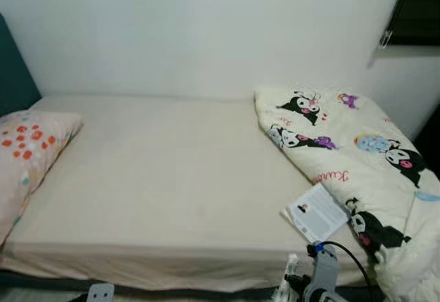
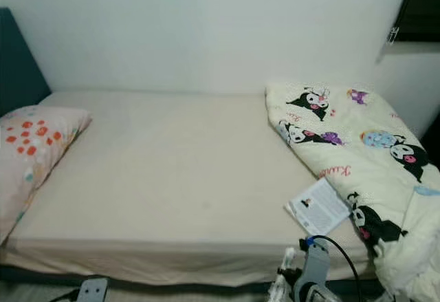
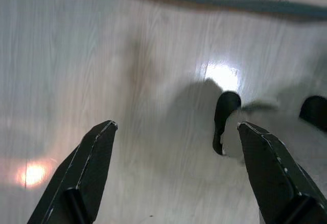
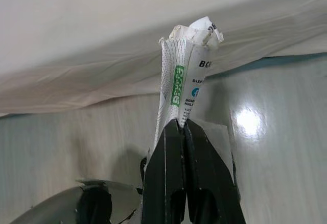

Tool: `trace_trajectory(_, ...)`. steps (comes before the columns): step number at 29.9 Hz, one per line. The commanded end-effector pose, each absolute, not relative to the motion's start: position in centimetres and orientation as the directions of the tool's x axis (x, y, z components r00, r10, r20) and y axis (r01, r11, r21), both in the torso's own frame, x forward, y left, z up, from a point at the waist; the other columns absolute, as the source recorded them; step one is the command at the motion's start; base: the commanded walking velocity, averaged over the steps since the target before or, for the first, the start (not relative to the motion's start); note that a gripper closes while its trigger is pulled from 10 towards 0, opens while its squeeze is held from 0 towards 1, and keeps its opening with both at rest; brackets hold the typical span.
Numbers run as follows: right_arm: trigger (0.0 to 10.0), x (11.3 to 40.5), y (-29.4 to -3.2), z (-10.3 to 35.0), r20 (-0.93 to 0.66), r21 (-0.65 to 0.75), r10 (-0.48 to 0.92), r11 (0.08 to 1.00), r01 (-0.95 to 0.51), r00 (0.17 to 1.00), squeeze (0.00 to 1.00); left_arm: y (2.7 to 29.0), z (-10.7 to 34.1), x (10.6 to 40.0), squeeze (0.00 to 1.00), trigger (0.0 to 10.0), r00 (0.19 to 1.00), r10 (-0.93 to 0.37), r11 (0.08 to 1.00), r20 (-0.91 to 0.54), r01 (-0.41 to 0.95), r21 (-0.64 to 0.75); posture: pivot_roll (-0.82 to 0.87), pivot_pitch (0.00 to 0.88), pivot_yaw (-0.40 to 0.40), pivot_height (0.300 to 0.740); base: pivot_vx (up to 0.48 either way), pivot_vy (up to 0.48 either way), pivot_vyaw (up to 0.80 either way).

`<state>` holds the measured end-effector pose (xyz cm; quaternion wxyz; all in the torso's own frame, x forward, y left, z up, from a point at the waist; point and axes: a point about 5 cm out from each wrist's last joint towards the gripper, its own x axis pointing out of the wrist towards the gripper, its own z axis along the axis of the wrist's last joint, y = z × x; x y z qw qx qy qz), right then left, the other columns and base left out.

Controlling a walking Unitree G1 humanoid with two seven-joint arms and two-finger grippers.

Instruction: Clean up the room

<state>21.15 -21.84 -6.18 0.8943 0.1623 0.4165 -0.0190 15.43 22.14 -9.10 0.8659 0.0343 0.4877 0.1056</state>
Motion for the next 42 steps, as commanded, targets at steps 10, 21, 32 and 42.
trace_trajectory(10,10.0,17.4,-21.4,-8.4,-0.841,0.191,0.077,0.968,0.161,0.535,0.0,20.8,-9.3,15.7,0.0,10.0,0.497,0.189,0.981,-0.847,-0.132,0.141,-0.03,0.0,-0.057,0.74,0.0,0.0,0.0)
trace_trajectory(21,10.0,17.2,-22.0,-8.3,-0.844,0.135,0.068,0.987,0.088,0.532,0.0,20.8,-9.5,15.2,0.0,10.0,0.486,0.173,0.984,-0.857,-0.121,0.13,-0.03,0.0,-0.059,0.74,0.0,0.0,0.7)
trace_trajectory(32,10.0,18.8,-21.7,-7.6,-0.815,0.098,0.067,0.995,0.023,0.576,0.0,20.4,-9.7,14.9,0.0,10.0,0.479,0.145,0.989,-0.865,-0.079,0.123,-0.03,0.0,-0.053,0.74,0.0,0.0,0.78)
trace_trajectory(42,10.0,21.3,-21.1,-6.4,-0.783,0.077,0.076,0.997,-0.025,0.618,0.0,20.7,-9.8,14.4,0.0,10.0,0.464,0.132,0.991,-0.876,-0.038,0.13,-0.02,0.0,-0.055,0.74,0.0,-0.048,0.77)
